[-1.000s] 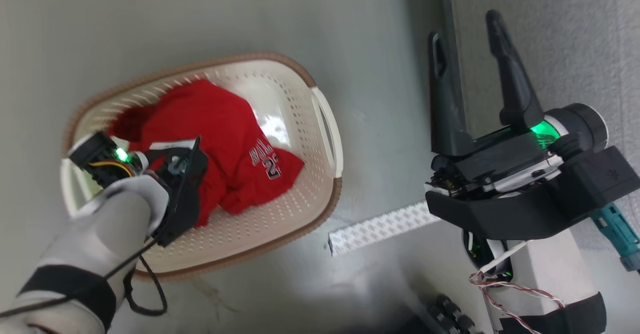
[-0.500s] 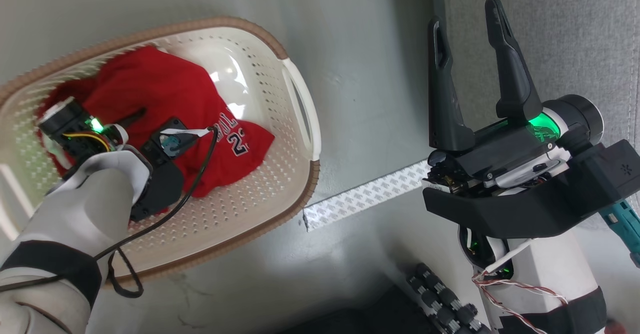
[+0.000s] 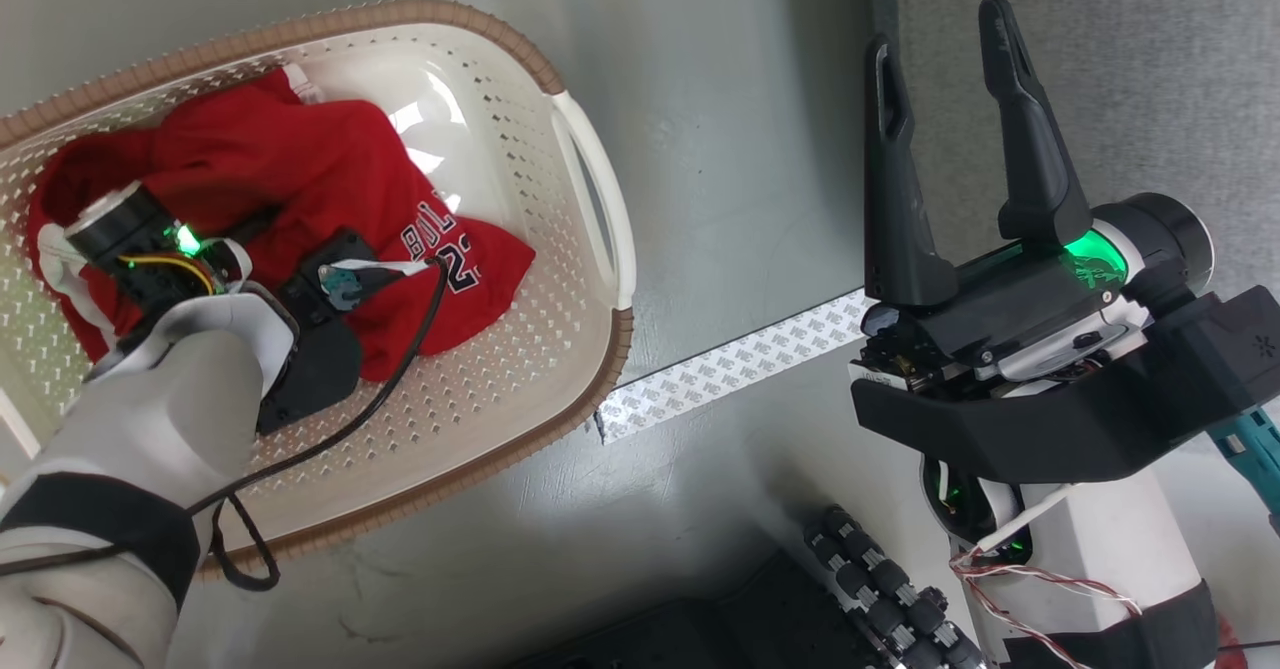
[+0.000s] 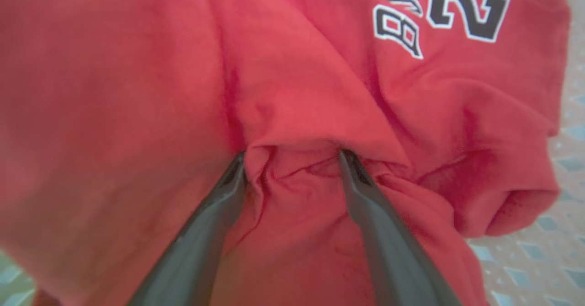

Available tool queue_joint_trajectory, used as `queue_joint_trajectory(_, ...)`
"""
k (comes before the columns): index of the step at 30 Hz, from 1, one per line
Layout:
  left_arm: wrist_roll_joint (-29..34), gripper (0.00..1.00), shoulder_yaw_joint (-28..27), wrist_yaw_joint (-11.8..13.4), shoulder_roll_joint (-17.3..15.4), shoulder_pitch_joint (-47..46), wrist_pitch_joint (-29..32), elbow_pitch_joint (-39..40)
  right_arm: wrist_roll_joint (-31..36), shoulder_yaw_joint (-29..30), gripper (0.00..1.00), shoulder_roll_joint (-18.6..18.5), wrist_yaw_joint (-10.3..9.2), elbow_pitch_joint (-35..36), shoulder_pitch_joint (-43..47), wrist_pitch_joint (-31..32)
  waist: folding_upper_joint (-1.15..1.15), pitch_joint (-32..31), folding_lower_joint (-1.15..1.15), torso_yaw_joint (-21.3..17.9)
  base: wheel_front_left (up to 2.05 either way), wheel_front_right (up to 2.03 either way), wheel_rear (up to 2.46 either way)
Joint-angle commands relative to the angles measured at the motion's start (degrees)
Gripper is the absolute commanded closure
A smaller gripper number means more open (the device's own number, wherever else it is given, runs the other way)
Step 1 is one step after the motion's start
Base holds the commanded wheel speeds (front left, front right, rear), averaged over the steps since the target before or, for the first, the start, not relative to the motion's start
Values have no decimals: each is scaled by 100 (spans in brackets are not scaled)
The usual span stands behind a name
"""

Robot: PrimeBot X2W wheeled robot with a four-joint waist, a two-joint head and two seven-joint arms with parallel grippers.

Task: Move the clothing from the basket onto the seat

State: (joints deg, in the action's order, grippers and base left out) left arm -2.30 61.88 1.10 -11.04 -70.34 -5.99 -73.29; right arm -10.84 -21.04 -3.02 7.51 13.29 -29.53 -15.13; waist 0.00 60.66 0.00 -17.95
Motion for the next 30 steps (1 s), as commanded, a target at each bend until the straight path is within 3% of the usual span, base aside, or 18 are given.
queue_joint_trajectory(1,0,0,16,-14,-87,-9,-42,-42,-55,29,0,19,-4,24,44,-1,0,34,0,34,0,0,0)
queue_joint_trajectory(6,-21,0,73,-28,-171,-89,-143,-57,-90,49,0,19,-4,30,89,-1,0,66,0,46,0,0,0)
queue_joint_trajectory(7,-44,55,71,-34,-181,-101,-164,-60,-117,85,0,18,-4,34,75,-1,0,70,0,44,0,0,0)
queue_joint_trajectory(8,-56,100,76,-51,-191,-110,-184,-62,-129,123,0,17,-4,39,62,-1,0,72,0,40,0,0,0)
queue_joint_trajectory(22,-538,100,-218,-62,-137,-85,-725,-7,-155,229,0,18,-4,34,-223,-1,0,-58,0,89,0,0,0)
queue_joint_trajectory(30,-960,100,-508,-14,-128,469,-924,316,-54,147,0,14,-3,-263,-313,-1,0,-740,0,358,0,0,0)
